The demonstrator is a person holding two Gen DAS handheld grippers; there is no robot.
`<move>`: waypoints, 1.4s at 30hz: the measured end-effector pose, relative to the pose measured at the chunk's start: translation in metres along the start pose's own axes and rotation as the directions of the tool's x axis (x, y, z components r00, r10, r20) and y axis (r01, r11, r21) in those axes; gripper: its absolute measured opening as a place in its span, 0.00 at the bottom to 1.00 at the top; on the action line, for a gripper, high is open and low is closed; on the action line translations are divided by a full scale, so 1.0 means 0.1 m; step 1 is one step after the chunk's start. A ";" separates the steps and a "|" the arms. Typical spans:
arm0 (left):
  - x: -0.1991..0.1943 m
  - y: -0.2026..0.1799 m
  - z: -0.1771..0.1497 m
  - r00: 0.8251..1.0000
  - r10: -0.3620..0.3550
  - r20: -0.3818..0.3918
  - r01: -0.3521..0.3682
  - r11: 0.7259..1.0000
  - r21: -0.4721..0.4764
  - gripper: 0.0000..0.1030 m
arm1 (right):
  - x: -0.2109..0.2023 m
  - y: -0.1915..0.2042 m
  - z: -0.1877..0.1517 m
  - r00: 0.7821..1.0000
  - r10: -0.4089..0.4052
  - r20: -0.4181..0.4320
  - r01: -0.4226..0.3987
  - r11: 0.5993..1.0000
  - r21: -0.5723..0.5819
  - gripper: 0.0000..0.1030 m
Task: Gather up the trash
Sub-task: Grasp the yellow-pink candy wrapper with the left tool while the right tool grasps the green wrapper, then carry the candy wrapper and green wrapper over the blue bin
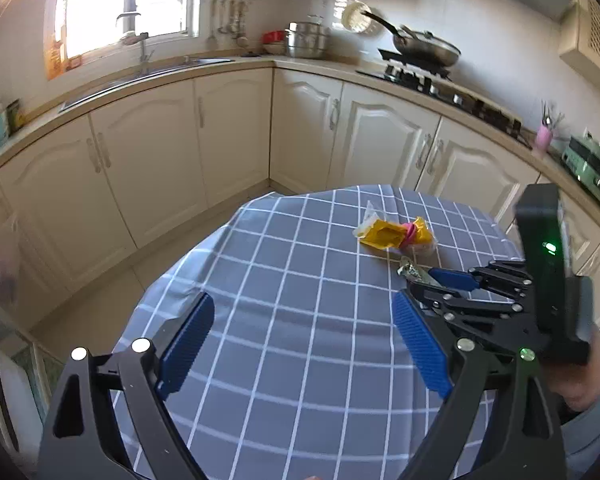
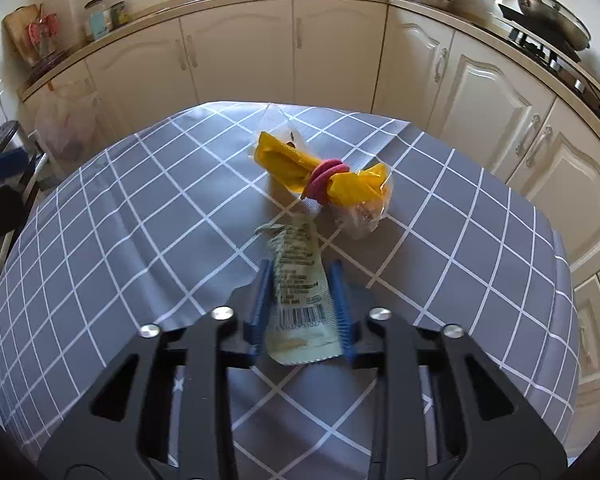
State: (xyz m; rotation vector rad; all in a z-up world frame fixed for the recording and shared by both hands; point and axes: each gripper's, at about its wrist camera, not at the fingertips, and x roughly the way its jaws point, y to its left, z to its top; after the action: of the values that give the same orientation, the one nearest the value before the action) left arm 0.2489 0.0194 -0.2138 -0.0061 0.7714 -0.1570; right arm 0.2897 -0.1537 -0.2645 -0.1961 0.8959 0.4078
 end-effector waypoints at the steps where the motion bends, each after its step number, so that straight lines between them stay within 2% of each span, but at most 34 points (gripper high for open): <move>1: 0.05 -0.05 0.03 1.000 -0.003 -0.004 0.003 1.000 0.018 0.86 | -0.03 -0.04 -0.03 1.000 0.016 0.004 -0.016 1.000 0.014 0.14; 2: 0.10 -0.09 0.06 1.000 -0.011 -0.007 0.011 0.999 0.037 0.86 | -0.05 -0.06 -0.03 1.000 0.024 0.005 -0.024 0.999 0.029 0.10; 7: 0.41 -0.44 0.21 1.000 -0.029 -0.011 0.031 0.979 0.202 0.86 | -0.21 -0.40 -0.18 0.999 0.053 0.012 -0.054 0.985 0.166 0.08; 13: 0.80 -0.75 0.41 0.998 -0.064 -0.016 0.065 0.912 0.404 0.86 | -0.41 -0.73 -0.36 0.997 0.067 0.043 -0.076 0.959 0.273 0.08; 16: 1.00 -0.90 0.46 0.996 -0.082 -0.030 0.086 0.851 0.518 0.86 | -0.50 -0.86 -0.42 0.996 0.068 0.061 -0.083 0.946 0.312 0.08; 18: 1.16 -1.01 0.44 0.996 -0.077 -0.054 0.094 0.793 0.602 0.86 | -0.55 -0.91 -0.45 0.996 0.063 0.071 -0.083 0.941 0.329 0.08; 20: 1.26 -1.05 0.41 0.992 -0.085 -0.088 0.122 0.758 0.641 0.85 | -0.60 -0.95 -0.49 0.994 0.065 0.083 -0.090 0.934 0.347 0.08; 21: 1.31 -1.06 0.40 0.988 -0.098 -0.118 0.151 0.753 0.640 0.80 | -0.61 -0.96 -0.50 0.994 0.063 0.085 -0.089 0.932 0.352 0.08; 22: 1.34 -1.06 0.39 0.979 -0.130 -0.160 0.202 0.758 0.620 0.56 | -0.64 -0.98 -0.53 0.994 0.059 0.090 -0.088 0.928 0.361 0.08; 23: 1.36 -1.05 0.40 0.967 -0.164 -0.196 0.250 0.767 0.590 0.43 | -0.67 -0.99 -0.55 0.994 0.058 0.095 -0.089 0.925 0.369 0.08; 24: 1.35 -1.04 0.41 0.946 -0.218 -0.239 0.315 0.784 0.534 0.20 | -0.71 -1.00 -0.59 0.993 0.058 0.102 -0.093 0.920 0.380 0.08; 25: 1.34 -1.05 0.40 0.945 -0.221 -0.241 0.318 0.794 0.518 0.09 | -0.74 -1.02 -0.62 0.993 0.057 0.107 -0.095 0.916 0.390 0.08; 26: 1.32 -1.06 0.38 0.949 -0.211 -0.235 0.305 0.807 0.506 0.08 | -0.77 -1.03 -0.64 0.992 0.055 0.110 -0.094 0.913 0.397 0.08; 28: 1.27 -1.08 0.33 0.940 -0.237 -0.244 0.327 0.828 0.456 0.07 | -0.85 -1.05 -0.71 0.992 0.049 0.117 -0.094 0.907 0.410 0.08; 30: 1.15 -1.12 0.26 0.932 -0.272 -0.240 0.353 0.837 0.419 0.07 | -0.93 -1.10 -0.78 0.991 0.043 0.126 -0.094 0.900 0.425 0.08; 33: 0.93 -1.26 0.18 0.931 -0.297 -0.212 0.360 0.843 0.400 0.07 | -1.13 -1.15 -0.91 0.989 0.028 0.148 -0.092 0.889 0.449 0.08; 36: 0.69 -1.44 0.12 0.922 -0.338 -0.188 0.386 0.837 0.388 0.07 | -1.38 -1.25 -1.09 0.984 0.004 0.180 -0.092 0.871 0.483 0.08; 39: 0.42 -1.73 0.04 0.909 -0.383 -0.164 0.416 0.819 0.395 0.07 | -1.61 -1.36 -1.26 0.978 -0.027 0.205 -0.085 0.853 0.516 0.08; 42: 0.18 -2.10 -0.03 0.886 -0.437 -0.156 0.461 0.792 0.400 0.07 | -1.88 -1.52 -1.49 0.971 -0.071 0.228 -0.070 0.827 0.558 0.08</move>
State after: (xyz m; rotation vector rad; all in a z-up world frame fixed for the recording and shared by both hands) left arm 0.2309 -0.1909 -0.2152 0.2358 0.7676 -0.7881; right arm 0.1431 -0.3903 -0.2077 0.3960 0.7404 0.1444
